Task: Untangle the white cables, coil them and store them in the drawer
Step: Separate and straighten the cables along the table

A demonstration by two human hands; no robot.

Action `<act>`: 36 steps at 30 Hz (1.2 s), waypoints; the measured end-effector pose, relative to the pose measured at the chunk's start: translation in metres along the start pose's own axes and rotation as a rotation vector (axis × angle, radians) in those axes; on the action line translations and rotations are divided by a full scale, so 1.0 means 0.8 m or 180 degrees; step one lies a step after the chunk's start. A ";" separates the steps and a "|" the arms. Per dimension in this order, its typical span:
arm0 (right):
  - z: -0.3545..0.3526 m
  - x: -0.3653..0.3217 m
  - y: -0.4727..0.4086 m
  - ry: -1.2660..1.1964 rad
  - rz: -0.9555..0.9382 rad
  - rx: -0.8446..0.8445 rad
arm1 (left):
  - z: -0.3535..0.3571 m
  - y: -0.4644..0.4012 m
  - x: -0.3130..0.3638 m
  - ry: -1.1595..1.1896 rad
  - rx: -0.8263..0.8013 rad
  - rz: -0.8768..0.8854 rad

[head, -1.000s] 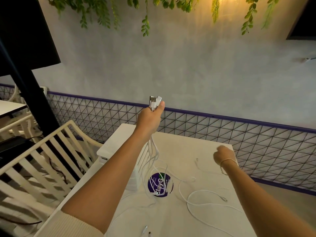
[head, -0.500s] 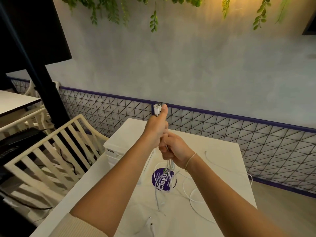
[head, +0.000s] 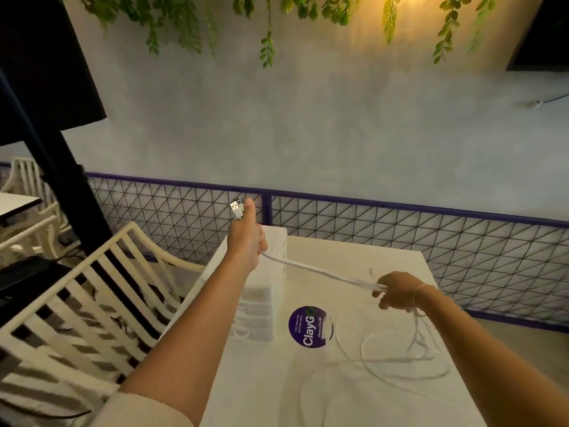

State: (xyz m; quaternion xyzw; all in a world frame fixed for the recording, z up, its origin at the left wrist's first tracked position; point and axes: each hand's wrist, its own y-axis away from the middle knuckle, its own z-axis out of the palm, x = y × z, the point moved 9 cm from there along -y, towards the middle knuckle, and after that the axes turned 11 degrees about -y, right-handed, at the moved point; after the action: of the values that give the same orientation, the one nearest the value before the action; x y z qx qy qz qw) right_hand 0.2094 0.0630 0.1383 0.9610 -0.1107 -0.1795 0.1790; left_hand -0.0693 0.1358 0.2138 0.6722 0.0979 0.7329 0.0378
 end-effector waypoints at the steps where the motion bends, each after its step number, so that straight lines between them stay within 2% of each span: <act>1: -0.012 0.009 0.002 0.0286 0.0093 0.0200 | -0.011 -0.004 0.003 0.0028 0.0048 0.0016; 5: -0.058 0.053 0.025 0.0858 0.0754 0.1172 | -0.075 -0.022 0.026 0.0107 0.0422 0.0087; 8: -0.060 0.051 0.032 0.1014 0.1049 0.1493 | -0.103 -0.032 0.021 0.0287 0.0521 -0.0055; 11: -0.018 0.043 0.035 0.1306 0.1417 0.1151 | -0.097 -0.029 -0.009 0.0524 0.0337 -0.0265; 13: 0.028 0.040 0.039 0.1253 0.1680 0.0543 | -0.090 -0.022 -0.034 0.0668 0.0196 -0.0422; 14: 0.054 0.028 0.037 0.1058 0.1624 0.0170 | -0.085 -0.017 -0.047 0.0687 0.0108 -0.0514; 15: 0.079 0.001 0.032 0.0746 0.1354 -0.0130 | -0.080 -0.012 -0.061 0.0682 0.0017 -0.0612; 17: 0.107 -0.090 0.025 -0.0391 0.0351 -0.0225 | -0.069 -0.001 -0.091 0.0630 -0.0127 -0.0781; 19: 0.111 -0.184 0.037 -0.2231 -0.0575 -0.0109 | -0.060 0.011 -0.116 0.0549 -0.0215 -0.0880; 21: 0.129 -0.238 0.047 -0.3723 -0.0861 -0.0359 | -0.057 0.021 -0.137 0.0498 -0.0282 -0.0973; 22: 0.144 -0.256 0.050 -0.3955 -0.0887 -0.0537 | -0.060 0.024 -0.147 0.0461 -0.0283 -0.1018; 25: 0.195 -0.264 0.046 -0.3565 -0.0694 -0.0585 | -0.081 0.021 -0.177 0.0449 -0.0258 -0.1141; 28: 0.217 -0.251 0.039 -0.3080 -0.0467 -0.0219 | -0.096 0.021 -0.198 0.0688 -0.0349 -0.1277; 32: 0.223 -0.256 0.043 -0.2377 -0.0810 0.0081 | -0.114 0.017 -0.205 0.1125 -0.0408 -0.1302; 36: 0.230 -0.259 0.045 -0.2143 -0.0814 0.0095 | -0.126 0.008 -0.211 0.1429 -0.0481 -0.1293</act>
State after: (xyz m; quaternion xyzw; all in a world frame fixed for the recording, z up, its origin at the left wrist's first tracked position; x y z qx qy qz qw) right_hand -0.0555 0.0317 0.0547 0.8566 -0.0449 -0.5053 0.0946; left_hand -0.1528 0.0884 0.0426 0.4556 0.1814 0.8457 0.2108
